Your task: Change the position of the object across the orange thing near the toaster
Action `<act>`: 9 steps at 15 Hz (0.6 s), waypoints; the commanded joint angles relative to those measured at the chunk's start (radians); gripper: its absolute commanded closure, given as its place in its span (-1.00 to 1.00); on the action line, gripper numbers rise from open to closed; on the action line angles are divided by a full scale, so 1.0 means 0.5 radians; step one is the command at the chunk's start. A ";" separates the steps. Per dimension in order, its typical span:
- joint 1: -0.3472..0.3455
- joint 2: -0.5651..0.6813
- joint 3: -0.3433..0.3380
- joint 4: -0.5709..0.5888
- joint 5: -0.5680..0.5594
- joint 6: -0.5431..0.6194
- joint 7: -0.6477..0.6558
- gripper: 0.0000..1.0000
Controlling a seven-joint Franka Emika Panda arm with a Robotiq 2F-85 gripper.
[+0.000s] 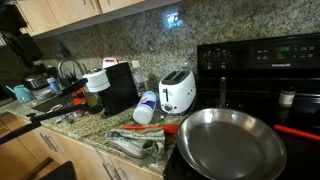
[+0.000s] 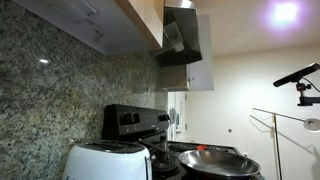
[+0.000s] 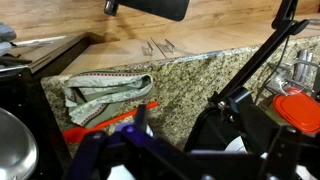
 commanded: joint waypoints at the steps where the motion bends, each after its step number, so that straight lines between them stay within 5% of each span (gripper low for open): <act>1: -0.028 -0.003 0.019 0.006 0.015 -0.011 -0.016 -1.00; 6: -0.031 0.279 0.077 0.067 0.140 0.610 0.014 -1.00; 9: -0.064 0.483 0.070 0.136 0.217 0.772 0.178 -1.00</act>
